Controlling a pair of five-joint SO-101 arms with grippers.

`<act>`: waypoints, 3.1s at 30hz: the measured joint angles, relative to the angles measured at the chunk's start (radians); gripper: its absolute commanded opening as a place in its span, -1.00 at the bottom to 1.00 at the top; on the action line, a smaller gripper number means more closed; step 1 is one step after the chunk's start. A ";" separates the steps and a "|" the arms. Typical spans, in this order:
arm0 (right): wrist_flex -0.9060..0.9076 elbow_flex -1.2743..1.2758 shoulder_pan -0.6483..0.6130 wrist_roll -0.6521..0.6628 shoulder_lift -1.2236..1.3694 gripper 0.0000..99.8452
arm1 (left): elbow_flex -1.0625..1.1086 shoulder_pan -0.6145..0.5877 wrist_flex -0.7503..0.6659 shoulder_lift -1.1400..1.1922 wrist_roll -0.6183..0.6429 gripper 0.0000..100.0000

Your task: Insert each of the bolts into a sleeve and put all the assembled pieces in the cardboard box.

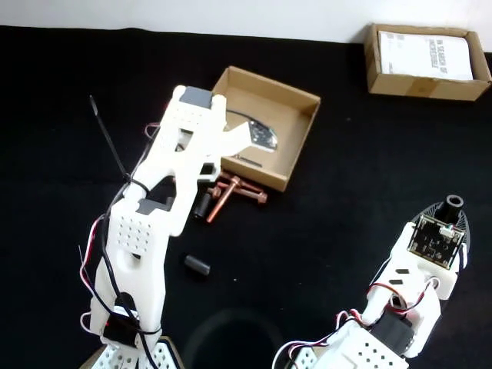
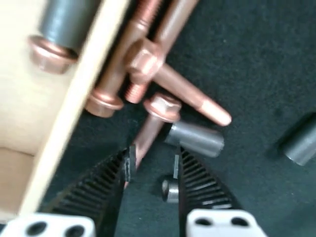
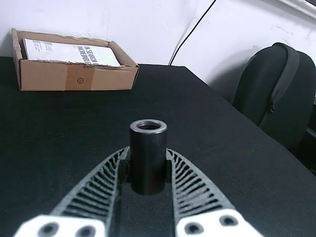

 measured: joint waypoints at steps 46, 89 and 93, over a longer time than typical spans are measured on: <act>0.005 0.000 -0.207 0.026 -0.002 -0.98 | -0.021 0.061 0.041 -0.135 0.230 -0.98; 0.173 -0.003 -1.005 -0.232 -0.002 -0.98 | 0.735 0.279 -0.144 -1.603 1.204 -0.98; 0.173 -0.003 -1.005 -0.232 -0.002 -0.98 | 1.042 0.279 -0.394 -1.720 1.204 -0.98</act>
